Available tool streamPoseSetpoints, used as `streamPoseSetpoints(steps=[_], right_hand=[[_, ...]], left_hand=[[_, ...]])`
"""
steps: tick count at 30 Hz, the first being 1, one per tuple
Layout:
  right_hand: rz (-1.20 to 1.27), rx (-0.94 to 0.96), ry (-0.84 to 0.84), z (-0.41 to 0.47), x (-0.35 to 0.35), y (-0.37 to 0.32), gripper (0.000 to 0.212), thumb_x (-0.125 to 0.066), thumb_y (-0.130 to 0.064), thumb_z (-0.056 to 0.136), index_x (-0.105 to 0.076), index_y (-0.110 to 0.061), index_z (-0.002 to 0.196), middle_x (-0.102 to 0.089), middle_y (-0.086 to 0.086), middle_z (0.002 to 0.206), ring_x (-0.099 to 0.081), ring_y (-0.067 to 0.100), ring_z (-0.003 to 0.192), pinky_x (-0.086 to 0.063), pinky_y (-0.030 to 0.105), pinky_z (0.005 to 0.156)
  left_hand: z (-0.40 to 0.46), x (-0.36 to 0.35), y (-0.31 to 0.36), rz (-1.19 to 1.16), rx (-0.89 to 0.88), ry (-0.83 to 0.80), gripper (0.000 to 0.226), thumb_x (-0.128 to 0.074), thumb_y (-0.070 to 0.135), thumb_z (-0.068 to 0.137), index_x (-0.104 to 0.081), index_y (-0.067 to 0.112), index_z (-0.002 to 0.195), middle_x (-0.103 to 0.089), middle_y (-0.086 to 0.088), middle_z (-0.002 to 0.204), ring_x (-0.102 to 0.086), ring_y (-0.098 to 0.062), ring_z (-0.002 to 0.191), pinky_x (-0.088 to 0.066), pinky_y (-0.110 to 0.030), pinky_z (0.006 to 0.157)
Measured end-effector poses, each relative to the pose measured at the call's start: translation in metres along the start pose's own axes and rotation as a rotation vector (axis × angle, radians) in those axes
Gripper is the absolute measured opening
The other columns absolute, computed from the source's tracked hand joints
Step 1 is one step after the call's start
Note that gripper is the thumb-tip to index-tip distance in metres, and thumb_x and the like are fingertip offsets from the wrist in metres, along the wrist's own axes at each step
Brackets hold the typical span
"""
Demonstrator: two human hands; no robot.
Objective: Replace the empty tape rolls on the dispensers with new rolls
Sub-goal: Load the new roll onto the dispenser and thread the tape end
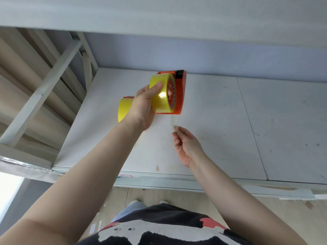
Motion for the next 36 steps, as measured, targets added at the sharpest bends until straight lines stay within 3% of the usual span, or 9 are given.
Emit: streamPoseSetpoints(steps=[4,8,14,17,21,25,30,36], right_hand=[[-0.049,-0.04,-0.013,-0.004,-0.001,0.001,0.024,-0.044,0.002,0.096,-0.059,-0.016,0.09,-0.057,0.004,0.061,-0.049,0.006,0.045,-0.041,0.012,0.041],[0.058,-0.141,-0.022,-0.005,-0.003,0.008,0.023,-0.041,0.004,0.096,-0.059,-0.007,0.087,-0.058,0.005,0.054,-0.053,0.009,0.043,-0.046,0.015,0.043],[0.249,-0.102,-0.017,-0.011,-0.009,0.007,0.023,-0.041,-0.003,0.091,-0.062,0.006,0.085,-0.065,0.016,0.076,-0.068,0.019,0.06,-0.058,0.022,0.054],[0.245,-0.073,-0.036,-0.014,-0.013,0.005,0.02,-0.051,-0.011,0.092,-0.061,0.005,0.085,-0.065,0.015,0.077,-0.069,0.019,0.064,-0.058,0.022,0.056],[0.078,-0.059,-0.023,-0.012,-0.014,0.008,0.006,-0.068,-0.002,0.084,-0.066,0.002,0.087,-0.064,0.009,0.078,-0.066,0.013,0.066,-0.056,0.018,0.058],[-0.125,-0.044,0.051,-0.009,-0.004,0.009,0.023,-0.072,-0.01,0.082,-0.065,-0.004,0.103,-0.068,0.003,0.087,-0.064,0.011,0.079,-0.054,0.016,0.059],[-0.23,-0.102,0.117,-0.01,0.004,0.019,0.004,-0.065,-0.013,0.089,-0.064,-0.009,0.09,-0.072,0.001,0.067,-0.068,0.009,0.057,-0.043,0.012,0.04],[-0.301,-0.147,0.144,-0.005,0.011,0.032,0.006,-0.062,-0.012,0.09,-0.063,-0.006,0.09,-0.073,0.003,0.069,-0.07,0.01,0.057,-0.037,0.011,0.037]], left_hand=[[0.003,-0.006,-0.006,-0.004,0.022,0.004,0.016,-0.056,0.02,0.092,-0.065,0.009,0.099,-0.066,-0.012,0.095,-0.066,-0.023,0.082,-0.057,-0.036,0.078],[0.006,-0.01,-0.01,-0.018,0.033,0.001,0.018,-0.056,0.021,0.093,-0.064,0.008,0.102,-0.064,-0.014,0.099,-0.064,-0.026,0.089,-0.056,-0.04,0.082],[0.01,-0.01,-0.012,-0.017,0.031,0.022,0.016,-0.057,0.02,0.092,-0.063,0.008,0.101,-0.065,-0.014,0.098,-0.062,-0.029,0.093,-0.054,-0.043,0.087],[0.012,-0.011,-0.012,-0.008,0.013,0.018,0.012,-0.057,0.019,0.093,-0.065,0.01,0.093,-0.069,-0.009,0.086,-0.065,-0.025,0.083,-0.054,-0.041,0.085],[0.015,-0.011,-0.017,0.031,-0.009,-0.005,0.016,-0.056,0.018,0.094,-0.067,0.012,0.086,-0.072,-0.004,0.075,-0.067,-0.02,0.074,-0.053,-0.042,0.088],[0.018,-0.003,-0.033,0.097,0.009,-0.013,0.013,-0.056,0.02,0.094,-0.068,0.013,0.093,-0.074,-0.002,0.081,-0.07,-0.017,0.078,-0.056,-0.033,0.078],[0.019,0.01,-0.065,0.169,0.081,0.011,0.013,-0.057,0.023,0.094,-0.068,0.016,0.094,-0.074,-0.001,0.082,-0.069,-0.018,0.082,-0.053,-0.039,0.089],[0.018,0.022,-0.088,0.23,0.124,0.03,0.017,-0.056,0.026,0.094,-0.065,0.012,0.098,-0.071,-0.006,0.088,-0.066,-0.022,0.086,-0.052,-0.037,0.087]])
Point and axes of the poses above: each hand's wrist, its own z-axis towards the middle knuckle, its own x-axis out of the back of the hand, y = z × x, the point moved 9 cm from there along z, towards the middle knuckle
